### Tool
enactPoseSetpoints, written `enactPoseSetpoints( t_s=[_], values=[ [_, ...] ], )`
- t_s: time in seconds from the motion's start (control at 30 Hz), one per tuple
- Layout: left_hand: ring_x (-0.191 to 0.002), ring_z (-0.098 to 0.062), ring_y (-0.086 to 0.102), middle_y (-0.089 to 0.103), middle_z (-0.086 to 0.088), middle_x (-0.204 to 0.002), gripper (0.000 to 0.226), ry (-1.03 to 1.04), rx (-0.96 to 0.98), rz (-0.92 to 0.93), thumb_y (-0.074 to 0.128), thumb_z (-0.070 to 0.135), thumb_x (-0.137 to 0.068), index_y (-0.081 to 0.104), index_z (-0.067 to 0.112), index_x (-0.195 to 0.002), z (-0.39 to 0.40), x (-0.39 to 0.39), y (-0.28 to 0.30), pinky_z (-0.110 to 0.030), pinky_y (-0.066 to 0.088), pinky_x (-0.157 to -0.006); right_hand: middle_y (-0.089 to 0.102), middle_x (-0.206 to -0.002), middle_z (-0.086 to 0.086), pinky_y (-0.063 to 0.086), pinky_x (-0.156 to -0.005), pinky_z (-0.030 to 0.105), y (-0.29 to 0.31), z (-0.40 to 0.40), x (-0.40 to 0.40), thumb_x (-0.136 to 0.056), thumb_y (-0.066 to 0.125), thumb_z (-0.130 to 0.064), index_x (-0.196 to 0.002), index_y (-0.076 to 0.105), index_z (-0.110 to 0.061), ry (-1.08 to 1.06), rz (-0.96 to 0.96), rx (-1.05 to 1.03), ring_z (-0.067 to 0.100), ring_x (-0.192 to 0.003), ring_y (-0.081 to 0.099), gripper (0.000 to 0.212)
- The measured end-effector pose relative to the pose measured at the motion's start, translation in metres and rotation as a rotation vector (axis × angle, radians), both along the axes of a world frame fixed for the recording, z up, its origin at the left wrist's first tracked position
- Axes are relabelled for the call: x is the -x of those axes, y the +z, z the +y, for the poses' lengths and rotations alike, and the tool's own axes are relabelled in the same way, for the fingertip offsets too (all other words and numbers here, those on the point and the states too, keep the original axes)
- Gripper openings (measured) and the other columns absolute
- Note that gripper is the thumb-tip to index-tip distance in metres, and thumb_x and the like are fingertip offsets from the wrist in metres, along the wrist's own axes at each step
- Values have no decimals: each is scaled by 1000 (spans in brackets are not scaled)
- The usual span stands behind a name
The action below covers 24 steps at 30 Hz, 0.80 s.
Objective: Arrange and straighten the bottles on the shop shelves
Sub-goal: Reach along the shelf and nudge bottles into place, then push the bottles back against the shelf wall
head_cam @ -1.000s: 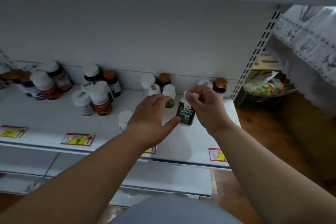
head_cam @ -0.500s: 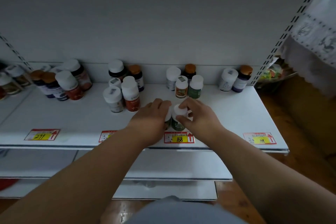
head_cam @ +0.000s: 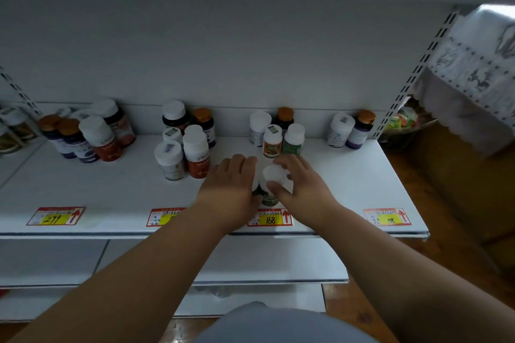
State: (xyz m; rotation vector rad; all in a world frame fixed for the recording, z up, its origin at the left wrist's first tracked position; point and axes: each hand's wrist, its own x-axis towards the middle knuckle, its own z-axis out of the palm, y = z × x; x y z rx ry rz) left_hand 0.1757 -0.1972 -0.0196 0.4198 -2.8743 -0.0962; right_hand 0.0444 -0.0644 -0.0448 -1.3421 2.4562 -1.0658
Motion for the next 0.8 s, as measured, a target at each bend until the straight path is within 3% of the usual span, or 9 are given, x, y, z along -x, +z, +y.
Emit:
enactPoseSetpoints(
  t_s=[0.13, 0.37, 0.57, 0.7, 0.8],
  values=[
    [-97, -35, 55, 58, -16, -113, 60, -32, 25, 167, 65, 41, -78, 55, 4, -124, 16, 21, 24, -45, 46, -82, 51, -119, -15, 46, -81, 22, 20, 20, 25, -91, 55, -41, -116, 43, -41, -99, 11, 152, 4, -99, 52, 28],
    [-122, -22, 38, 42, 1, -135, 57, -73, -131, 201, 54, 49, -87, 36, 24, -135, 62, 95, 36, -38, 34, -101, 56, -110, -6, 51, -77, 28, 35, 65, 110, -90, 59, -35, -108, 54, -28, -269, 155, 117, 14, -96, 58, 20],
    [-116, -23, 45, 49, -2, -128, 55, -38, -188, 203, 56, 45, -86, 44, 18, -133, 94, 142, 24, -38, 39, -97, 49, -132, 2, 44, -98, 38, 35, 76, 197, -86, 61, -34, -129, 47, -27, -262, 222, -139, 26, -117, 48, 46],
    [-118, -23, 43, 47, -3, -133, 56, 30, -188, 186, 55, 44, -89, 42, 17, -136, 109, 164, 17, -35, 36, -98, 45, -137, 7, 40, -103, 41, 31, 67, 245, -85, 56, -27, -133, 43, -27, -141, 286, -324, 34, -122, 43, 49],
    [-119, -21, 41, 47, -2, -133, 55, 101, -208, 192, 55, 43, -90, 41, 18, -137, 118, 171, 10, -31, 34, -97, 46, -131, 9, 41, -99, 41, 24, 67, 262, -87, 55, -28, -131, 41, -28, -81, 356, -352, 34, -121, 44, 47]
  ],
)
